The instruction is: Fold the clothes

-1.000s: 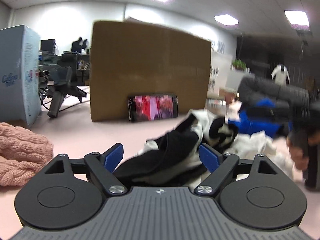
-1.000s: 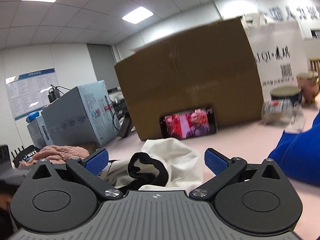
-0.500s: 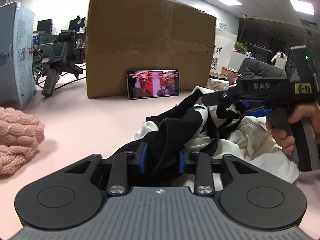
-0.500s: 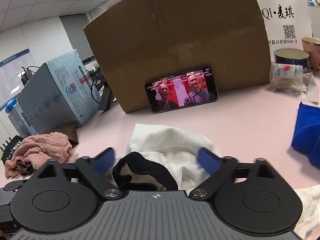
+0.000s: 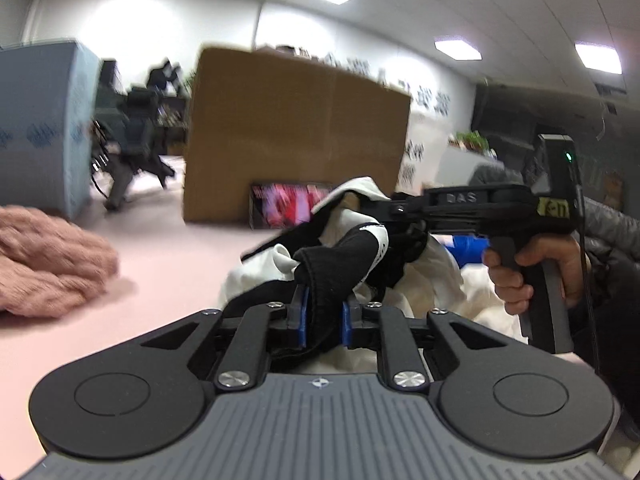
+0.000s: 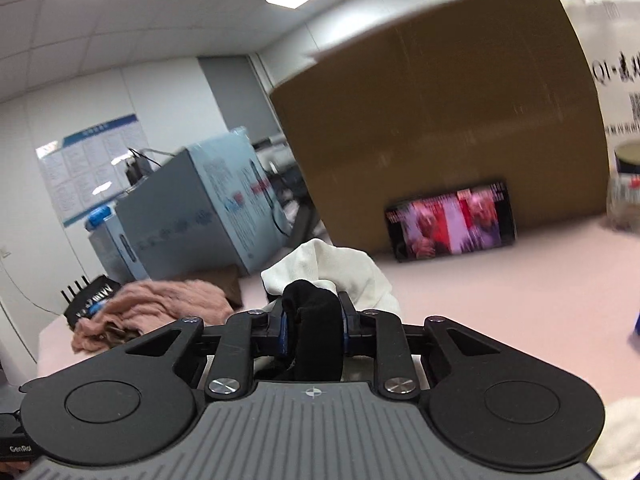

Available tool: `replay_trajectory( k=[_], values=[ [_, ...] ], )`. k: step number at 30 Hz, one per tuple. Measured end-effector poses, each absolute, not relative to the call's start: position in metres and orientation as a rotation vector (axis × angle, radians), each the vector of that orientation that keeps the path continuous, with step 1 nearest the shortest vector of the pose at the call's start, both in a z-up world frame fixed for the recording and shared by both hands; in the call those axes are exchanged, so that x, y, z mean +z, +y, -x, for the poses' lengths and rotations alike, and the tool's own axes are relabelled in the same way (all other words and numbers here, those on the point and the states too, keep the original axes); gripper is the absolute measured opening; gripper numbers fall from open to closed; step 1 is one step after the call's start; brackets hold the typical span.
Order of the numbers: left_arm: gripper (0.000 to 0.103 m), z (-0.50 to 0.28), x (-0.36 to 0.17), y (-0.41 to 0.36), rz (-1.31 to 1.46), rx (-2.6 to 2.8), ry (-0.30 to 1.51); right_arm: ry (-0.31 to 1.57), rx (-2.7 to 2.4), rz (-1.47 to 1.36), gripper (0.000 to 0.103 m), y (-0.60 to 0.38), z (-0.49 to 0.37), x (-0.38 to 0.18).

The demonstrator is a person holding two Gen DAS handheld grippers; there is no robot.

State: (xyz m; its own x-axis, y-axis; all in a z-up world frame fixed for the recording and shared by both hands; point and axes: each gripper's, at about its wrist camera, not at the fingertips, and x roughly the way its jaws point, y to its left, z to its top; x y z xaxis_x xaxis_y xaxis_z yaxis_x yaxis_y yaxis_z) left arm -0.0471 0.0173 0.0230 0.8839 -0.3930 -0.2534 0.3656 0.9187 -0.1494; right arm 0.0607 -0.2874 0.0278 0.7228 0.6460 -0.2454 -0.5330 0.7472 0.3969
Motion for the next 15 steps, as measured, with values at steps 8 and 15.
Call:
replay_trajectory(
  k=[8, 15],
  values=[
    [0.011, 0.034, 0.047, 0.027, 0.032, -0.235, 0.157, 0.297, 0.741, -0.340, 0.020, -0.280, -0.090, 0.065],
    [0.011, -0.033, 0.022, 0.035, 0.049, -0.174, 0.327, 0.437, 0.650, -0.418, 0.035, -0.288, -0.137, 0.043]
  ],
)
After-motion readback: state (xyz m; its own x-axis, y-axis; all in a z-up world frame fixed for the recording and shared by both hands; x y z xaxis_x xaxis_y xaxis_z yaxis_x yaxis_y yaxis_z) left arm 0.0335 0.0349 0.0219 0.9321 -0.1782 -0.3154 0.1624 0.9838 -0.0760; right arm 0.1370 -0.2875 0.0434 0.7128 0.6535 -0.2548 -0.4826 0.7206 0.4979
